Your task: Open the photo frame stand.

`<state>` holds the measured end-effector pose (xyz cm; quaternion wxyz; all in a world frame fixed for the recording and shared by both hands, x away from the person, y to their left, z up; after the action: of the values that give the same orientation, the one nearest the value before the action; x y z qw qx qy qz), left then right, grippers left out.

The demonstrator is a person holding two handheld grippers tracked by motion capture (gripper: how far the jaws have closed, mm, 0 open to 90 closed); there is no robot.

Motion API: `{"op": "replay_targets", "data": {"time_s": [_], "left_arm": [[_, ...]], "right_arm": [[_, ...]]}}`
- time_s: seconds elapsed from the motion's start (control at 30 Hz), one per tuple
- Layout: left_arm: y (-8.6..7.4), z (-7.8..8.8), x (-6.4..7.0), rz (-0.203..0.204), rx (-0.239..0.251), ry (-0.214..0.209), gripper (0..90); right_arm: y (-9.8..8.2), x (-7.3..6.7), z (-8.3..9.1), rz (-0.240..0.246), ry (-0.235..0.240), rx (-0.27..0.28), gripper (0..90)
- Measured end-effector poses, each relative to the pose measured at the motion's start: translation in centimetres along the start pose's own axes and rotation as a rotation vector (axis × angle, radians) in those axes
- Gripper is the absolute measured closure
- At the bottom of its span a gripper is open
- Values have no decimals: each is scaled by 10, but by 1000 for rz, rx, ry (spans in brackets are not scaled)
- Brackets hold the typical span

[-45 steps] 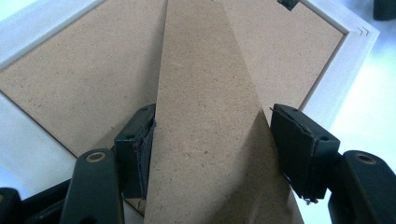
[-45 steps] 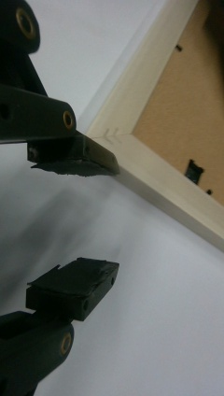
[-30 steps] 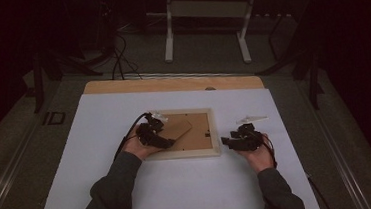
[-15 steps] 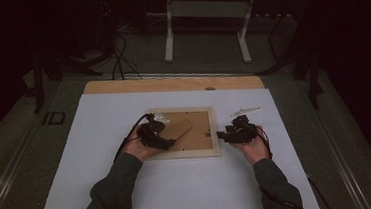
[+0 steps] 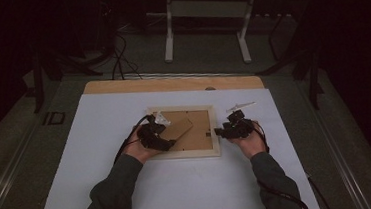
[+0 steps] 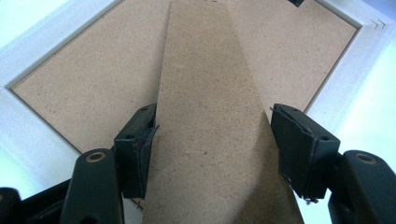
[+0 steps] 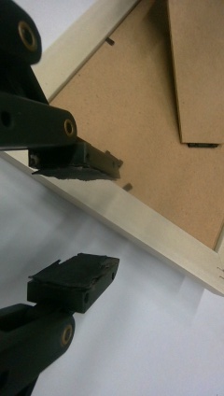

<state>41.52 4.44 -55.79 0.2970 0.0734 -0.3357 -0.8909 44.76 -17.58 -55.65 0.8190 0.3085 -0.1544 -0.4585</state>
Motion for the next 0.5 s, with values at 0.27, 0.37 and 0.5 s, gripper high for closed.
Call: {"op": "replay_targets", "data": {"time_s": [0.27, 0.37, 0.5], "left_arm": [[0, 2, 3, -23, 15, 29, 367], [0, 3, 4, -31, 22, 40, 367], [1, 4, 6, -46, 36, 59, 367]], "right_arm": [[1, 2, -4, 4, -5, -18, 506], [2, 2, -5, 8, -3, -23, 507], [5, 1, -5, -4, 29, -21, 506]]}}
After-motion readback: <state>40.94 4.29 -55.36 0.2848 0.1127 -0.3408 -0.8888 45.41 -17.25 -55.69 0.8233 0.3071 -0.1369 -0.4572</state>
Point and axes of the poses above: each handheld gripper's, and its own axes: z roughly backward along the jaws, y roughly out of its top, x roughly to its right, the point moved 9 cm from there along -z, roughly forward along the jaws, and after that the axes turned 7 degrees about -y, right-handed, at the moved point
